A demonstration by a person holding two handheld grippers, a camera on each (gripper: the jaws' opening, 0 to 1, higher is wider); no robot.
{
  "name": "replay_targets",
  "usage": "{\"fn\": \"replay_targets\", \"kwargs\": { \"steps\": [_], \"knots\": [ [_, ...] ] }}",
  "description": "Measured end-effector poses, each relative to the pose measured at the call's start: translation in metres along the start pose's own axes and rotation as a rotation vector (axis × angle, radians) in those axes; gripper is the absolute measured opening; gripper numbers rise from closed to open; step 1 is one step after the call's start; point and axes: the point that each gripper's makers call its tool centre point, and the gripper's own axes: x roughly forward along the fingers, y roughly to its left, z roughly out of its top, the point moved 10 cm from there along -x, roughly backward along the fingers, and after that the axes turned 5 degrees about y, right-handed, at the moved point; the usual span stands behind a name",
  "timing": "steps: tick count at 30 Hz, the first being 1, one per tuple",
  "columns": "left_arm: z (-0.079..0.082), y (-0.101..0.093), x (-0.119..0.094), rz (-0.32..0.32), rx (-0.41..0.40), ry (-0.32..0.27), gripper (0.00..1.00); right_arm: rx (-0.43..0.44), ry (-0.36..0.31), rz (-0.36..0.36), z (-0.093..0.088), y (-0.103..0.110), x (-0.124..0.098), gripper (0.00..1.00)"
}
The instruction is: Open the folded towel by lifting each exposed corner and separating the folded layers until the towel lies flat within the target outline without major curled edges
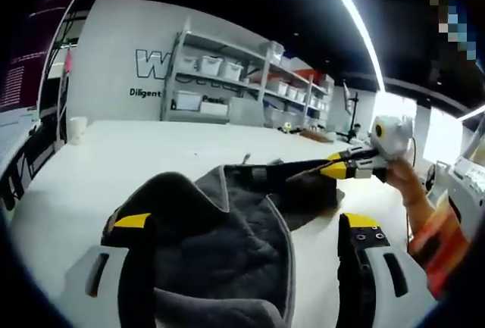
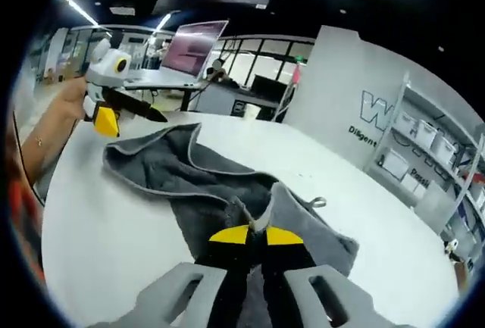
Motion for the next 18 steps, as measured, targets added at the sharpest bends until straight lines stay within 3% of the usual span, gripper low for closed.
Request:
{"fn": "replay_targets", "kwargs": {
  "steps": [18],
  "knots": [
    [0.010, -0.030, 0.028, -0.026, 0.040, 0.053, 0.98, 0.124, -0.008, -0.233, -0.043, -0.076, -0.066, 0.00]
  ]
}}
